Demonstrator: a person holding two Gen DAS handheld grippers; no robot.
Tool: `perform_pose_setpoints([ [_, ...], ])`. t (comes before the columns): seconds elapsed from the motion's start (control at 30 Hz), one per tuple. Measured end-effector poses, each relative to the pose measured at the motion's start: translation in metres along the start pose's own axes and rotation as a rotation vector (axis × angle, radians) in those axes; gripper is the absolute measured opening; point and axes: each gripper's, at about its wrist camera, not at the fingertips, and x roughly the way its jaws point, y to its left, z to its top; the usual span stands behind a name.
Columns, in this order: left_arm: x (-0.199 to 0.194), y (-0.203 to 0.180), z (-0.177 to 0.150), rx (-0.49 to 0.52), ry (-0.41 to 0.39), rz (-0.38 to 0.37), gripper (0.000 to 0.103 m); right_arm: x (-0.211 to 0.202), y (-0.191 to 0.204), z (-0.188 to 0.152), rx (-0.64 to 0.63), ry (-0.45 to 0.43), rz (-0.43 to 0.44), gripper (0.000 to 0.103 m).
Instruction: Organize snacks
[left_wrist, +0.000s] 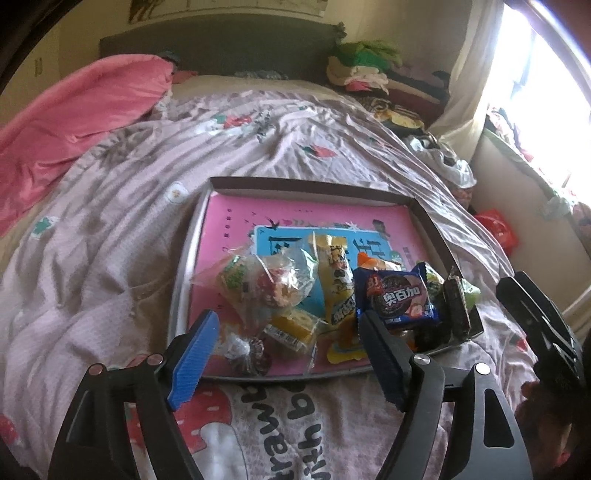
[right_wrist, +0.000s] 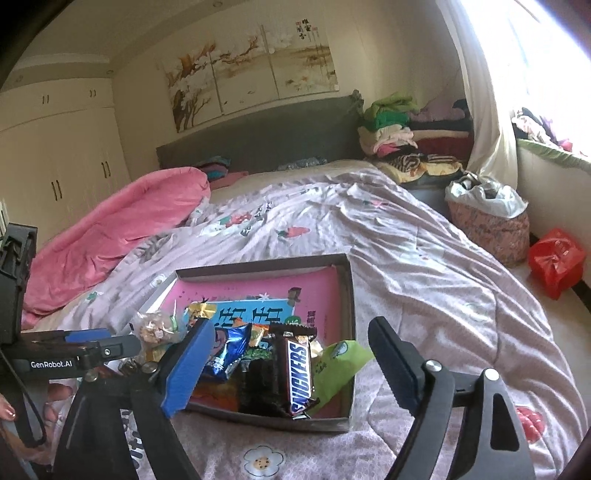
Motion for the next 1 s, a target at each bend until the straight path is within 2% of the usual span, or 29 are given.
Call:
perform_pose_setpoints([
  [0.27,-0.028,0.001,-0.011,0.001,-0.017,-0.01,0.08,-0.022,0.024,0.004,0.0,0.061,0.0,0.091],
  [0.7,-0.052,0.005,-0.061,0.012,0.025,-0.004,0.08,-0.049,0.042,-0.054,0.055,0.236,0.013,0.093],
  [1.0,-0.06,0.007,-0.076,0.013,0.024,-0.015,0.08,-0.068,0.04,-0.067,0.068,0.244,-0.003,0.095],
])
